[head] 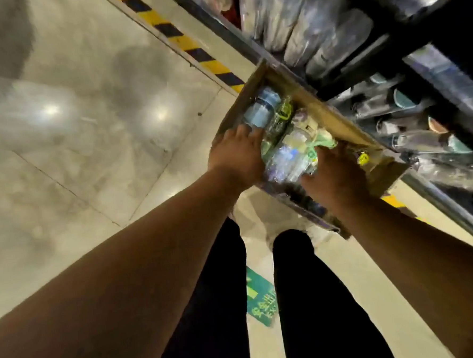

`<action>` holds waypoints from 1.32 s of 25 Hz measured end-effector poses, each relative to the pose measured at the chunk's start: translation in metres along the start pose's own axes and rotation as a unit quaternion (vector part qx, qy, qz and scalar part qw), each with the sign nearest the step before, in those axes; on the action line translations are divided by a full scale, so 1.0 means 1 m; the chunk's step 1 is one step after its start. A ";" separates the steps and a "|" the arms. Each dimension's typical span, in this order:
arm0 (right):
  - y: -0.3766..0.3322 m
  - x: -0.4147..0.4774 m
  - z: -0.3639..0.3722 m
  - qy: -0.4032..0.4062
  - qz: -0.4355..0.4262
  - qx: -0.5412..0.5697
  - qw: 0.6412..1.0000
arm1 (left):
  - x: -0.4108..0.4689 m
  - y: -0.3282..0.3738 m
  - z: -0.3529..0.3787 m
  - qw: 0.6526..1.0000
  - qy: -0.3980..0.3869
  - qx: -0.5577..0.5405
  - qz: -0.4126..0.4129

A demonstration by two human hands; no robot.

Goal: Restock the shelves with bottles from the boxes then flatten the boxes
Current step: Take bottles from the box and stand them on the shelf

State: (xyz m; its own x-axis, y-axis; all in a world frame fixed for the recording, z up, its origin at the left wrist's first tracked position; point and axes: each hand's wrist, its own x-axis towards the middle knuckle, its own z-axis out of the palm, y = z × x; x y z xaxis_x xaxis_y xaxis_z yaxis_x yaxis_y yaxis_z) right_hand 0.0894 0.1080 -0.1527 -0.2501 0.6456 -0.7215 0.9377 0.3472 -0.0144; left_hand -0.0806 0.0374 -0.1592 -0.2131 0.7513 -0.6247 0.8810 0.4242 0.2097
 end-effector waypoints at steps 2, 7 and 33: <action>-0.006 0.051 0.045 -0.002 0.039 0.056 0.998 | 0.028 -0.016 0.030 1.000 -0.004 -0.013 0.001; -0.012 0.159 0.142 -0.050 0.137 0.190 0.971 | 0.071 -0.044 0.103 0.998 -0.056 -0.008 0.038; 0.051 0.109 0.173 0.201 0.224 0.694 0.654 | 0.124 0.043 0.139 0.823 -0.132 -0.540 -0.117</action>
State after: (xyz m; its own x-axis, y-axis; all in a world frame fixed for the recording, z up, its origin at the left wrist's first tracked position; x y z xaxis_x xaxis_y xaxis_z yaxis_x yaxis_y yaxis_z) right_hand 0.1518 0.0783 -0.3520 0.3436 0.6947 -0.6319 0.1840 -0.7096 -0.6802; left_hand -0.0104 0.0786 -0.3316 -0.0996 0.5091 -0.8549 -0.0917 0.8508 0.5174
